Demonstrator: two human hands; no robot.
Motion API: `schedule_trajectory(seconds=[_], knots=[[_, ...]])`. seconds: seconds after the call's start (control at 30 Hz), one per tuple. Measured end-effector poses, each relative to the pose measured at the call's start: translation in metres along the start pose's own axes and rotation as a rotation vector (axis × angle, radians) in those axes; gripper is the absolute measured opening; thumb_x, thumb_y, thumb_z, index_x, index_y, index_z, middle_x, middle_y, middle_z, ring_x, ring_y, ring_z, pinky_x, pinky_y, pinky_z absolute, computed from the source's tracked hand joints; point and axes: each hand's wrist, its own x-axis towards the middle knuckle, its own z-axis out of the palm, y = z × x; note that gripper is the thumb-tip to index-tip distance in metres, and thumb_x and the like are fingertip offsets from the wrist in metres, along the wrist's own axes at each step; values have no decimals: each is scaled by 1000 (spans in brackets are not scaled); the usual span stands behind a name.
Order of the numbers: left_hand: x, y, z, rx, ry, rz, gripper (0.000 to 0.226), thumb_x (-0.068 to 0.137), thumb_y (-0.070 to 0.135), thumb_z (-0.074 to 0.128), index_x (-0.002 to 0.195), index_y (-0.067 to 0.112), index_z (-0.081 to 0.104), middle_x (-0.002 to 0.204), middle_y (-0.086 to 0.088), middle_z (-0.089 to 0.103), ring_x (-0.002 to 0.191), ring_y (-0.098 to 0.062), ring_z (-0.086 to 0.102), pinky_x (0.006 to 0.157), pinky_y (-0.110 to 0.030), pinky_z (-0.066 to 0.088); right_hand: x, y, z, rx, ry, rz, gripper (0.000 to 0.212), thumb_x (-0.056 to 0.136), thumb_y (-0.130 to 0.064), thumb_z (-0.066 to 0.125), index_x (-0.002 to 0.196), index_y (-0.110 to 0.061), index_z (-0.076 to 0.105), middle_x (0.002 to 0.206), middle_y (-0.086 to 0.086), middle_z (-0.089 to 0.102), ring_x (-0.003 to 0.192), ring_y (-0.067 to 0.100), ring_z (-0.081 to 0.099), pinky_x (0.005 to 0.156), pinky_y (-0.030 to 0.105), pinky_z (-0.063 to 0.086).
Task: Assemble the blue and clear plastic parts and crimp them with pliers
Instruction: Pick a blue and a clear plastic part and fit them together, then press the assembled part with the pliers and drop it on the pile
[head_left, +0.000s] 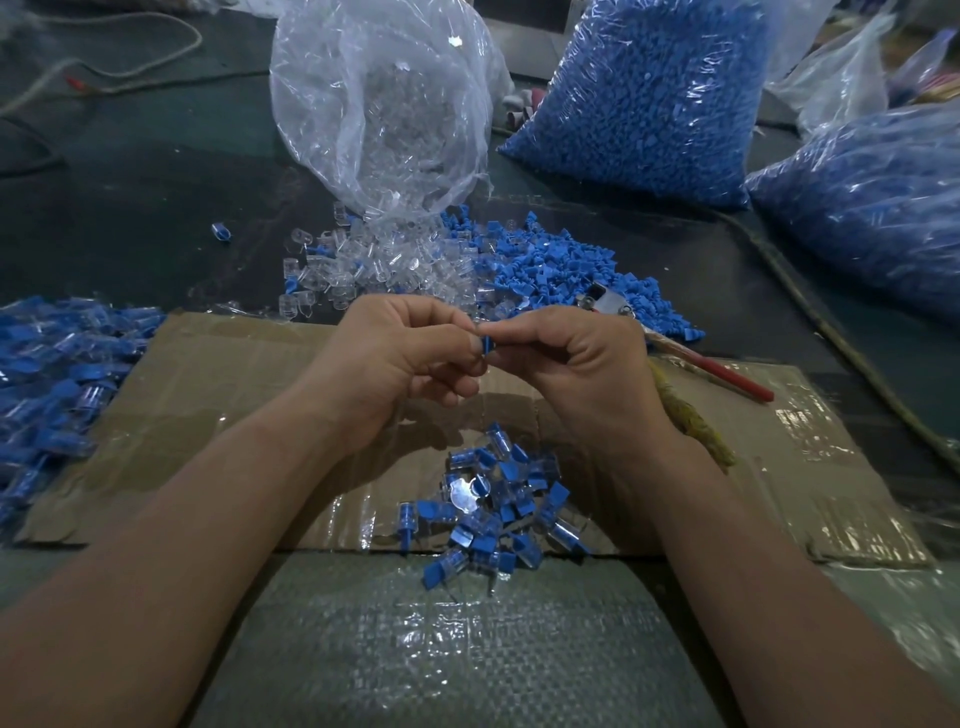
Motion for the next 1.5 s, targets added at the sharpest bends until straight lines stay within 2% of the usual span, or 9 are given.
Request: schedule_trajectory(seconds=[0.13, 0.33, 0.53, 0.67, 0.8, 1.0, 1.1, 1.3, 1.5], knots=[[0, -1, 0, 6, 0, 7, 15, 75, -7, 60, 67, 5, 61, 53, -7, 63, 43, -13, 58, 40, -17, 46, 0, -3, -3, -56, -13, 15, 27, 75, -7, 70, 102, -7, 68, 86, -7, 66, 82, 5, 65, 75, 18, 54], [1, -1, 0, -45, 20, 13, 12, 60, 7, 65, 70, 4, 60, 56, -7, 65, 45, -12, 58, 41, -17, 47, 4, 2, -31, -370, 141, 306, 38, 74, -25, 73, 110, -16, 65, 86, -12, 63, 79, 3, 60, 79, 24, 52], [1, -1, 0, -66, 24, 19, 13, 59, 9, 65, 70, 4, 60, 56, -7, 64, 46, -12, 58, 42, -17, 47, 4, 23, -66, -715, -16, 684, 78, 67, -49, 75, 132, -16, 46, 133, 4, 50, 118, 22, 47, 94, 36, 38], [1, -2, 0, -61, 29, 29, 6, 66, 3, 64, 70, 4, 60, 56, -7, 64, 46, -12, 59, 42, -17, 48, 5, 31, -69, -812, -152, 825, 69, 62, -60, 72, 110, -15, 52, 109, 6, 56, 88, 21, 47, 72, 32, 37], [1, -2, 0, -59, 15, 29, 8, 66, 4, 63, 72, 4, 59, 59, -7, 66, 49, -12, 61, 44, -16, 49, 6, 32, -69, -784, -110, 821, 62, 62, -57, 74, 105, -14, 57, 89, -1, 49, 79, 16, 44, 68, 31, 37], [1, -2, 0, -107, -7, 29, 15, 61, 7, 59, 74, 3, 56, 60, -7, 66, 53, -14, 63, 49, -18, 52, 6, 28, -68, -766, -11, 774, 61, 64, -41, 79, 115, -13, 61, 112, 5, 63, 97, 23, 56, 78, 33, 43], [2, -3, 0, -112, 14, 43, 11, 64, 5, 58, 74, 3, 55, 59, -7, 66, 53, -13, 63, 49, -18, 52, 6, 20, -64, -782, 66, 671, 44, 63, -27, 76, 105, -16, 66, 99, 4, 67, 89, 22, 59, 80, 36, 48], [4, -5, 0, -189, 72, 79, 6, 74, -1, 57, 76, 4, 54, 60, -7, 66, 54, -14, 64, 48, -18, 52, 5, 7, -53, -613, 229, 434, 42, 69, -2, 60, 108, -16, 62, 86, -1, 62, 82, 20, 59, 76, 36, 49], [5, -5, -1, -178, 129, 154, 13, 82, -4, 53, 77, 8, 56, 63, -4, 68, 58, -13, 65, 50, -17, 51, 2, 4, -36, -663, 81, 207, 36, 68, -3, 60, 102, -11, 58, 92, -6, 45, 87, 13, 43, 70, 27, 30]])
